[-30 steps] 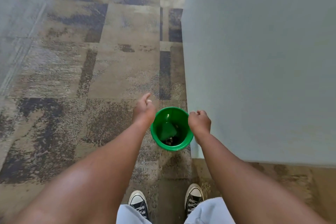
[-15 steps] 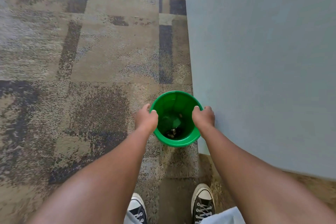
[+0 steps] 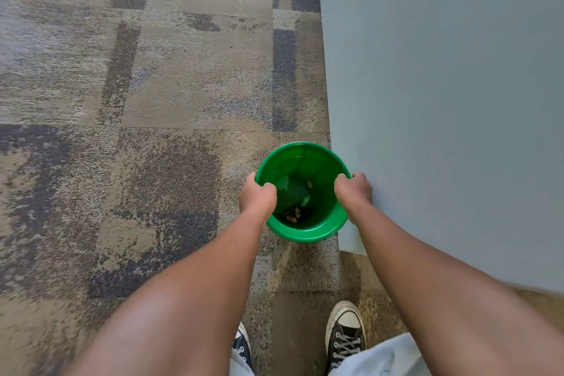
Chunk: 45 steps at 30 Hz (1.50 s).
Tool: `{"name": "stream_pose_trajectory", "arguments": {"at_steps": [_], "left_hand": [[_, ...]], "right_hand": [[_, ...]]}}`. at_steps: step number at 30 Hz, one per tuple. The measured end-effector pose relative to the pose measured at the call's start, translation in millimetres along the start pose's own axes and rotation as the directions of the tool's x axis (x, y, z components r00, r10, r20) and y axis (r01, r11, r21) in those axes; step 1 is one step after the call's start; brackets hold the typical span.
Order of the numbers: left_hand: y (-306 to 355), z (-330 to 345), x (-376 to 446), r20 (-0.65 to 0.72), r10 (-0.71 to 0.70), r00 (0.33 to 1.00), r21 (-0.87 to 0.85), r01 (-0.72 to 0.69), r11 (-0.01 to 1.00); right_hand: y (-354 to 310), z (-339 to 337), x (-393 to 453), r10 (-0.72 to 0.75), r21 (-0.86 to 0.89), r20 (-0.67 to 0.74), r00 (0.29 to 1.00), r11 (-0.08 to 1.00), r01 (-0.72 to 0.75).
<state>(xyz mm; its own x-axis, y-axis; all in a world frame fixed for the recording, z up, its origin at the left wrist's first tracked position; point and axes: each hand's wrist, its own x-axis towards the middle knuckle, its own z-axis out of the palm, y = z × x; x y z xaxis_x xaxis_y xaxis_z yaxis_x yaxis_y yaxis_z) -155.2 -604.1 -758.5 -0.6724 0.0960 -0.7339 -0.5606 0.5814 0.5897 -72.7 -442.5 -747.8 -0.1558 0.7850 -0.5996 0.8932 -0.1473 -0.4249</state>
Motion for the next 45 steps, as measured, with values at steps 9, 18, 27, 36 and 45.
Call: {"name": "stream_pose_trajectory", "arguments": {"at_steps": [9,18,27,36,45], "left_hand": [[59.5,-54.2,-87.1,-0.147,-0.044,0.988,-0.095,0.030,0.995],[170.7,-135.2,-206.4,-0.299,-0.034,0.954,-0.123,-0.004,0.992],[280.8,-193.6,-321.9,-0.347,0.022,0.937,-0.179,-0.089,0.980],[369.7,-230.8,-416.1,-0.419,0.069,0.905,-0.161,-0.149,0.976],[420.4,-255.8,-484.1,-0.487,0.079,0.870,-0.182,-0.190,0.965]], "right_hand": [[-53.2,-61.6,-81.1,-0.083,0.021,0.045,0.996,0.996,0.082],[-132.4,-169.6,-191.5,-0.228,0.009,0.092,0.969,0.974,0.228],[-217.3,-288.5,-279.8,-0.370,-0.001,0.054,0.927,0.929,0.371],[-288.2,-389.6,-339.5,-0.467,-0.018,-0.001,0.884,0.884,0.467],[-335.8,-464.9,-380.9,-0.569,-0.168,0.039,0.821,0.807,0.567]]}}
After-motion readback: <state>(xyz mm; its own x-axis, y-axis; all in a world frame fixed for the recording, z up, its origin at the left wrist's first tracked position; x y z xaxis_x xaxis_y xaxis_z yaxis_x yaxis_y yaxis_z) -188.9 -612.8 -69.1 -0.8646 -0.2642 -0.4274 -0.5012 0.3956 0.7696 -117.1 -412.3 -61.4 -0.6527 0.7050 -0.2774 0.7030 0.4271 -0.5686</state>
